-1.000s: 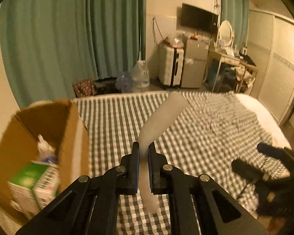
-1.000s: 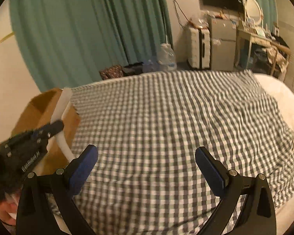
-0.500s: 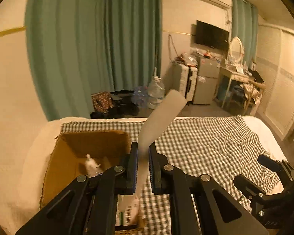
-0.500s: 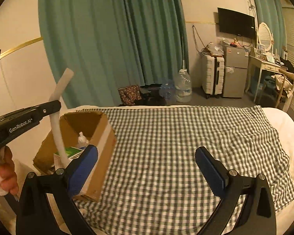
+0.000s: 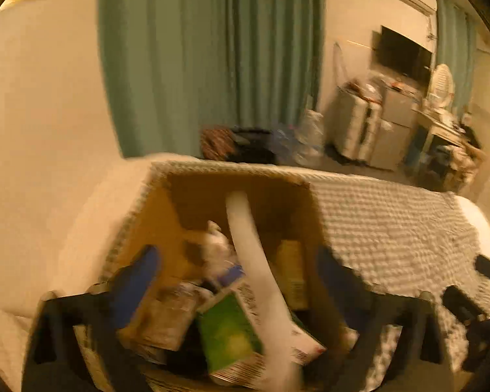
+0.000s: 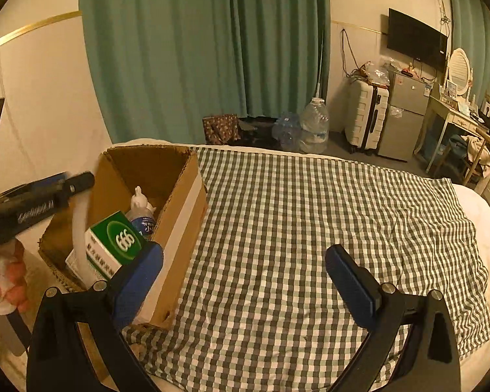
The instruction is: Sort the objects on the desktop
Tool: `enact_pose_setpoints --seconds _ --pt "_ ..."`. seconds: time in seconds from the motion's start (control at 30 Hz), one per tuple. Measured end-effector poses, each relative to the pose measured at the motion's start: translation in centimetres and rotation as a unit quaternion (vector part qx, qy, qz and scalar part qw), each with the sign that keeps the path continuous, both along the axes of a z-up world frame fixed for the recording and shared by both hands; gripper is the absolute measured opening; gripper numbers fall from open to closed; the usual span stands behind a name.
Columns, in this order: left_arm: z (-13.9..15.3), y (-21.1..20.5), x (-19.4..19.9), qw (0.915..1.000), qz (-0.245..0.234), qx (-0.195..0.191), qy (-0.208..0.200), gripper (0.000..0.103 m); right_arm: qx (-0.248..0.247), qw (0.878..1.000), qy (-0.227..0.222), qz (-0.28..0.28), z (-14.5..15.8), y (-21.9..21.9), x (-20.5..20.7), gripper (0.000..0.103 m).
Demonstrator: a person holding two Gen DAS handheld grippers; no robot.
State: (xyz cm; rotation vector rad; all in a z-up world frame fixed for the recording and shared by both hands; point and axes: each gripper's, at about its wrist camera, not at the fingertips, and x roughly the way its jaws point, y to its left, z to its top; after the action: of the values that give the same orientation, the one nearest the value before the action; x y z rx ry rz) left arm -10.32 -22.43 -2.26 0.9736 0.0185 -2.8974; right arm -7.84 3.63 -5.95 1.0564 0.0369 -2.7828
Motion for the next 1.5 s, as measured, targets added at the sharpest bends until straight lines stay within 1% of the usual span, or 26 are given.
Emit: enact_pose_setpoints --seconds 0.03,0.07,0.1,0.17,0.23,0.33,0.47,0.63,0.73,0.87,0.97,1.07,1.43,1.5 --pt "0.0 -0.1 0.7 0.9998 0.008 -0.009 0.019 0.101 0.002 1.000 -0.001 -0.002 -0.1 -0.1 -0.1 0.100" --pt "0.0 -0.2 1.3 0.9994 0.010 -0.015 0.028 0.103 0.004 1.000 -0.002 -0.003 -0.2 -0.3 -0.1 0.100" --pt "-0.2 -0.2 1.5 0.9995 0.010 -0.015 0.026 0.103 0.006 1.000 -0.003 -0.004 -0.2 -0.3 -0.2 0.100" --pt "-0.7 -0.2 1.8 0.9999 0.004 -0.006 0.009 0.103 0.007 1.000 -0.005 -0.006 -0.3 -0.3 -0.1 0.100" --pt "-1.2 -0.1 2.2 0.9997 0.003 0.014 -0.017 0.103 0.007 1.000 -0.005 -0.007 -0.3 -0.4 0.3 0.100" --pt "-1.3 0.1 3.0 0.9990 0.012 0.030 -0.031 0.103 0.006 1.000 0.002 -0.007 0.3 -0.1 1.3 0.100" --pt "-0.8 1.6 4.3 0.9983 0.018 0.041 -0.038 0.103 -0.006 1.000 0.016 -0.012 1.4 0.6 2.9 0.100" --pt "-0.6 3.9 4.6 0.9987 0.004 0.035 -0.036 0.103 -0.004 0.999 0.028 -0.021 1.9 2.1 4.4 0.100" --pt "-0.5 4.7 4.9 0.9989 0.002 0.027 -0.039 0.103 -0.007 0.999 0.019 -0.033 1.7 3.1 4.4 0.100" --pt "-0.6 4.9 5.0 0.9987 -0.003 0.014 -0.048 0.103 -0.026 0.998 0.011 -0.059 1.0 4.7 4.3 0.100" --pt "-0.4 4.6 5.1 0.9986 0.000 0.023 -0.047 0.103 -0.027 0.998 0.007 -0.063 0.7 5.3 4.2 0.100" --pt "-0.3 4.4 5.2 0.9983 0.000 0.032 -0.048 0.103 -0.028 0.998 0.006 -0.064 0.7 5.4 4.1 0.100" --pt "-0.7 4.2 5.0 0.9981 0.002 0.026 -0.056 0.103 -0.014 0.999 0.004 -0.051 0.5 4.2 3.7 0.100" --pt "-0.7 4.0 5.3 0.9986 0.007 0.026 -0.045 0.103 -0.015 0.999 0.002 -0.052 0.4 4.2 3.7 0.100"
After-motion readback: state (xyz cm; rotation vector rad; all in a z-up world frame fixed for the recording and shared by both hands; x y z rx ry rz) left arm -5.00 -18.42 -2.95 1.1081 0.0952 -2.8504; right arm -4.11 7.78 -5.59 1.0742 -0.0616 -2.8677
